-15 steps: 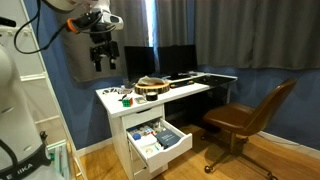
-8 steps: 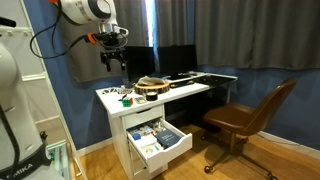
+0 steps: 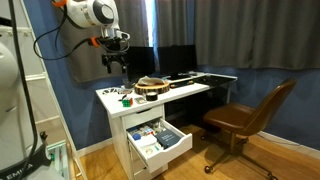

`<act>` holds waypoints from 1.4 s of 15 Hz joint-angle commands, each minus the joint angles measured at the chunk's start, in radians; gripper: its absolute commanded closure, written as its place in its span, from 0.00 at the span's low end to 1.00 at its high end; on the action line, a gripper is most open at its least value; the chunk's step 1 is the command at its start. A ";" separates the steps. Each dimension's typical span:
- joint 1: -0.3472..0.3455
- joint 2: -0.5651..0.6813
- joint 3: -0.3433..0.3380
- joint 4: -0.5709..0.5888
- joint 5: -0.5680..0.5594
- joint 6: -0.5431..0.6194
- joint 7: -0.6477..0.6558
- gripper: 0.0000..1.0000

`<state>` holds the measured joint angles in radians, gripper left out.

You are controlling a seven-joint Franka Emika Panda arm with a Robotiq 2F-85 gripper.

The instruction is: Put the rubik's cube in the open drawer on the left

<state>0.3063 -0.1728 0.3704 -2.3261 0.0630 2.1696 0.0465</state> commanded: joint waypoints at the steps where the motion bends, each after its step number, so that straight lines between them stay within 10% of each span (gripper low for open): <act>1: 0.012 0.000 -0.011 0.002 -0.003 -0.003 0.002 0.00; 21: 0.142 0.605 -0.025 0.390 -0.199 0.196 -0.036 0.00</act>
<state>0.4031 0.3382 0.3748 -2.0280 -0.0754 2.3928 -0.0216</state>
